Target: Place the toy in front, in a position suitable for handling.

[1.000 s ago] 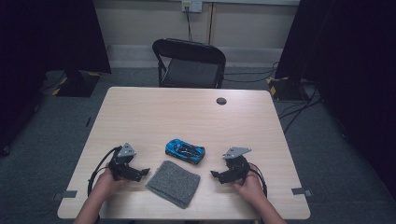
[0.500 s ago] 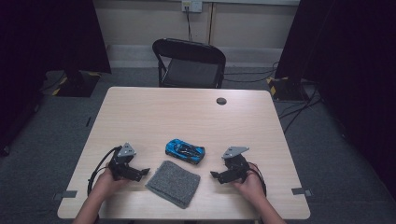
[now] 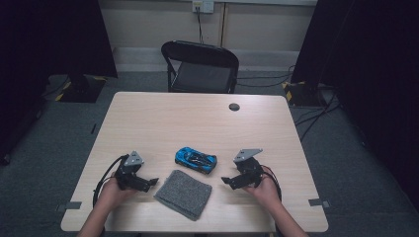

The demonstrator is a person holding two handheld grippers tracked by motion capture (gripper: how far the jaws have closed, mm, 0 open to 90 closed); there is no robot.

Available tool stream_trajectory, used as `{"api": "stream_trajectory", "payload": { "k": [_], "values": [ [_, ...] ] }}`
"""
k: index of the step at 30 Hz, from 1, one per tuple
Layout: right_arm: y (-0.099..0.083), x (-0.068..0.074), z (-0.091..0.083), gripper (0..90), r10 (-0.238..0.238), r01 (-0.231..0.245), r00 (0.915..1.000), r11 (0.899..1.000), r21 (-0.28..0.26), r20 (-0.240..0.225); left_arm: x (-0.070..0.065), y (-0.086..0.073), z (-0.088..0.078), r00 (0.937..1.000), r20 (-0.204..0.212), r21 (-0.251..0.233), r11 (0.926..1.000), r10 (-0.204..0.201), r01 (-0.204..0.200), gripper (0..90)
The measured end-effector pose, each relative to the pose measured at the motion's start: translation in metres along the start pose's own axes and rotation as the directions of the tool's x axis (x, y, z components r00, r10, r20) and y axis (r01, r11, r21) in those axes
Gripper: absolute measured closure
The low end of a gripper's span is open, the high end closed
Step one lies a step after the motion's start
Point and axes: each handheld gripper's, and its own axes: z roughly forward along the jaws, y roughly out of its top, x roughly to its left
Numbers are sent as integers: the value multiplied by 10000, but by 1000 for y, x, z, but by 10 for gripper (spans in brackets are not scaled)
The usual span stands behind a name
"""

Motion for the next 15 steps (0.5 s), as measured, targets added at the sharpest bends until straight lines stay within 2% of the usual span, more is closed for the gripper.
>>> {"api": "stream_trajectory", "payload": {
  "k": [7, 15],
  "values": [
    [15, 1, 5, 143, -34, 31, 9999, 9998, -186, -148, -1, 0, 0, 10000, -51, -12, 10000, -56, 55, 0],
    [33, -4, 7, 142, 93, -101, 9997, 9993, -361, -219, 0, 0, 0, 10000, -36, 5, 10000, -4, 4, 0]
  ]
}}
